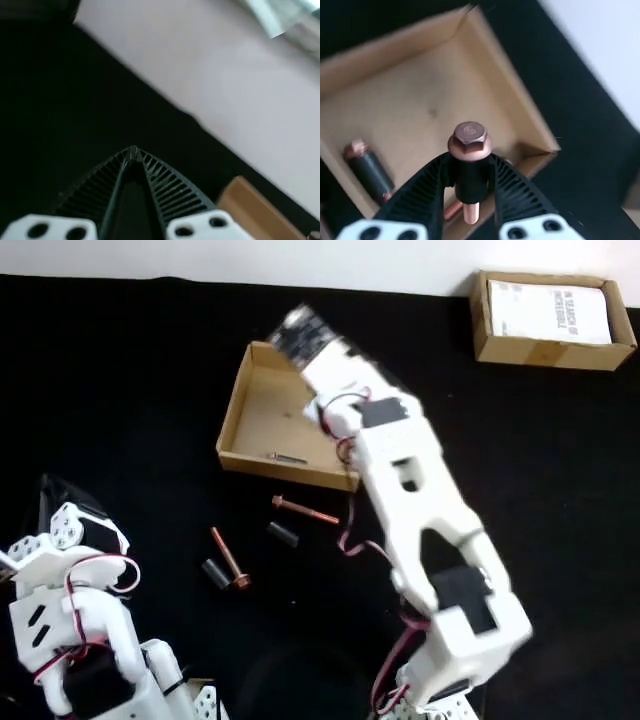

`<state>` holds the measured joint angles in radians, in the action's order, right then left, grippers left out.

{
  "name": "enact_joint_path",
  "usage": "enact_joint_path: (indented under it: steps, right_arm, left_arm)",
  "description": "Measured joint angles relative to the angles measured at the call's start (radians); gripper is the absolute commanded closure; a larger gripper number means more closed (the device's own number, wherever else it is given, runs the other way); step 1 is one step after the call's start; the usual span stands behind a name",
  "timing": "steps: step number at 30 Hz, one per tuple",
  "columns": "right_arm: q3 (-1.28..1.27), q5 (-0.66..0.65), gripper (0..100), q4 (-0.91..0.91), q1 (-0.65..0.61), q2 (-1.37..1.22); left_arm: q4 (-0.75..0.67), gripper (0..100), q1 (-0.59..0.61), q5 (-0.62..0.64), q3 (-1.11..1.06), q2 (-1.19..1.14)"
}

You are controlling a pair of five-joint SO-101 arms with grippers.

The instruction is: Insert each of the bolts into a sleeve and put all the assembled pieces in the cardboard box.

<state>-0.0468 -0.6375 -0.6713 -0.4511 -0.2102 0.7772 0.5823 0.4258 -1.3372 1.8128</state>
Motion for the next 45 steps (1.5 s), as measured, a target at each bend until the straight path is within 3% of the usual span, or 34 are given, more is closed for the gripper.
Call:
enact_joint_path:
  steps: [5,11,15,20,24,29,36,40,45]
  right_arm:
    - [0.068,-0.064,98.7,0.025,-0.009,-0.163]
    - [0.078,-0.069,81.3,0.000,-0.023,-0.183]
    - [0.095,-0.069,80.1,-0.025,-0.025,-0.181]
    - [0.103,0.051,80.1,-0.058,-0.025,-0.144]
    - [0.104,0.180,80.1,-0.262,-0.063,-0.005]
    - [0.104,0.292,80.1,-0.611,-0.153,0.155]
    - [0.095,0.318,80.1,-0.899,-0.242,0.189]
    - [-0.017,0.318,80.1,-0.859,-0.261,0.190]
    - [-0.190,0.318,80.1,-0.657,-0.265,0.190]
  left_arm:
    - [0.000,99,0.071,0.000,-0.107,-0.003]
    - [0.000,99,0.094,0.002,-0.235,-0.003]
    - [0.000,99,0.094,0.002,-0.311,-0.005]
    - [0.005,99,0.094,0.002,-0.341,-0.005]
    - [0.028,99,0.094,0.002,-0.341,-0.005]
    - [0.199,99,0.091,0.000,-0.341,-0.005]
    - [0.221,99,0.080,0.000,-0.341,-0.005]
    - [0.221,99,0.080,0.000,-0.341,-0.005]
    - [0.221,99,0.080,0.000,-0.341,-0.005]
